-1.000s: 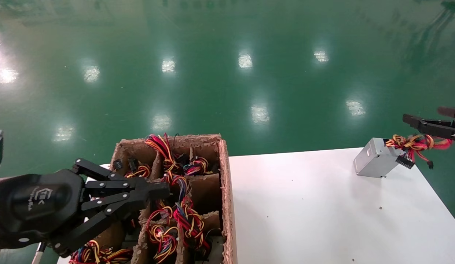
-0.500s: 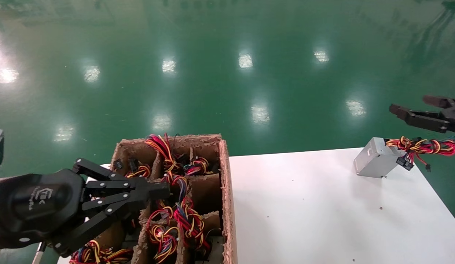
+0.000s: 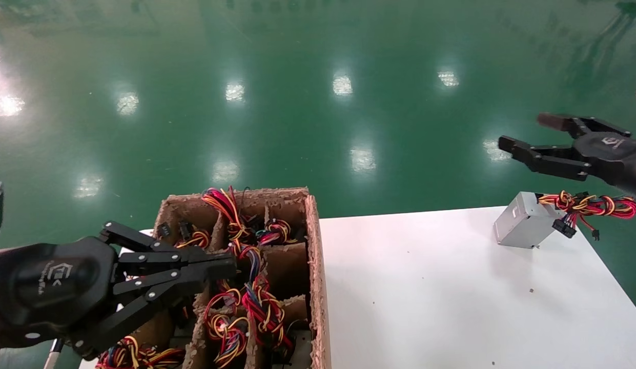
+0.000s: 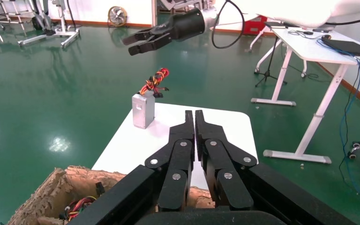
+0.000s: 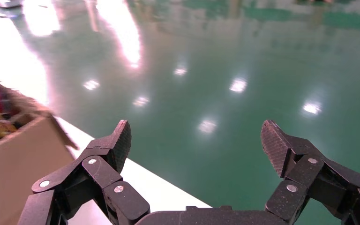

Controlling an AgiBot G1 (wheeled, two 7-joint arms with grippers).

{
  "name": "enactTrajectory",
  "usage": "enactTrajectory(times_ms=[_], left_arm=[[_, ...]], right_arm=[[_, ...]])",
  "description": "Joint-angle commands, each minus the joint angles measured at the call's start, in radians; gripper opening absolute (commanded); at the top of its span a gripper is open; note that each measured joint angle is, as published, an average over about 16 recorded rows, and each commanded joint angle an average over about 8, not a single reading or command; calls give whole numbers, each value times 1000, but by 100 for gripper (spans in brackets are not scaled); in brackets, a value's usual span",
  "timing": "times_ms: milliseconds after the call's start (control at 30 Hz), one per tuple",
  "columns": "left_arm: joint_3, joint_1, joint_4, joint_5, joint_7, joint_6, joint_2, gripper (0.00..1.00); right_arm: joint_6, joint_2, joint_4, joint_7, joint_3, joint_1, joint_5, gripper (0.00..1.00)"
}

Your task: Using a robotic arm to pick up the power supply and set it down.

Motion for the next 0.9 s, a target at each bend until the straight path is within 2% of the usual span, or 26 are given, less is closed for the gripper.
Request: enactTrajectory(times_ms=[33, 900], left_arm=[[0, 0, 0, 0, 0, 0, 0, 100], [0, 0, 0, 0, 0, 0, 0, 100]], right_arm=[[-11, 2, 40, 9, 5, -19, 13, 100], [-160, 28, 567, 128, 68, -267, 188, 100]])
